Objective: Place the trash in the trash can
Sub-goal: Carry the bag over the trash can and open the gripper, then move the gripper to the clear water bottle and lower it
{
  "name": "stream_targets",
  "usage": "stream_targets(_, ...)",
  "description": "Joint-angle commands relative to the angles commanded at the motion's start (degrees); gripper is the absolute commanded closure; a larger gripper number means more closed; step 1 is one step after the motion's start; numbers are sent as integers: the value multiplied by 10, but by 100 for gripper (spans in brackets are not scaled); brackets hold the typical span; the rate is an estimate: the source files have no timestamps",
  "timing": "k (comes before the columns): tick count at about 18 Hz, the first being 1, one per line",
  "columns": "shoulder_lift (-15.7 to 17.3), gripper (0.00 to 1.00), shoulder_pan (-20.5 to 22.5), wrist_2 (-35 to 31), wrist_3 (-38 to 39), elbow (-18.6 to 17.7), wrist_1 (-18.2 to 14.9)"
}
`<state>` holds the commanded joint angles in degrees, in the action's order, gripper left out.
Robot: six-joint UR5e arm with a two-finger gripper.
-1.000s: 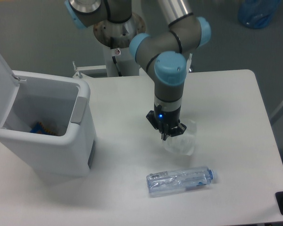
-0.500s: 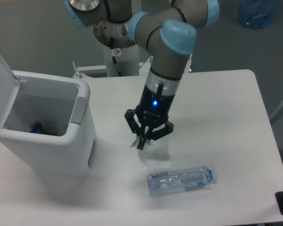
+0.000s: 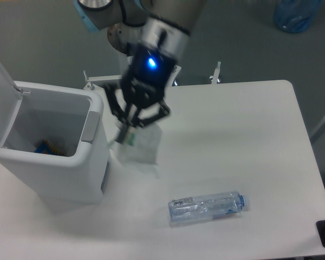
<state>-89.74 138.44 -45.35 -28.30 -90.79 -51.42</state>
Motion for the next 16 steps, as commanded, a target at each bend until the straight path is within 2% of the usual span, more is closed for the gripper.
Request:
stream_targets(5, 17, 100, -65, -1, 4, -26, -1)
stream_targets(7, 18, 80, -85, -2, 4, -33, -1)
stream_targets(8, 21, 49, -91, -3, 3, -35, 1)
stream_targets(9, 26, 29, -93, -4, 2, -39, 1)
stream_targets(11, 34, 6, -92, -5, 1, -41, 1)
stream_targets(16, 48, 0, -89, -7, 0, -54, 1)
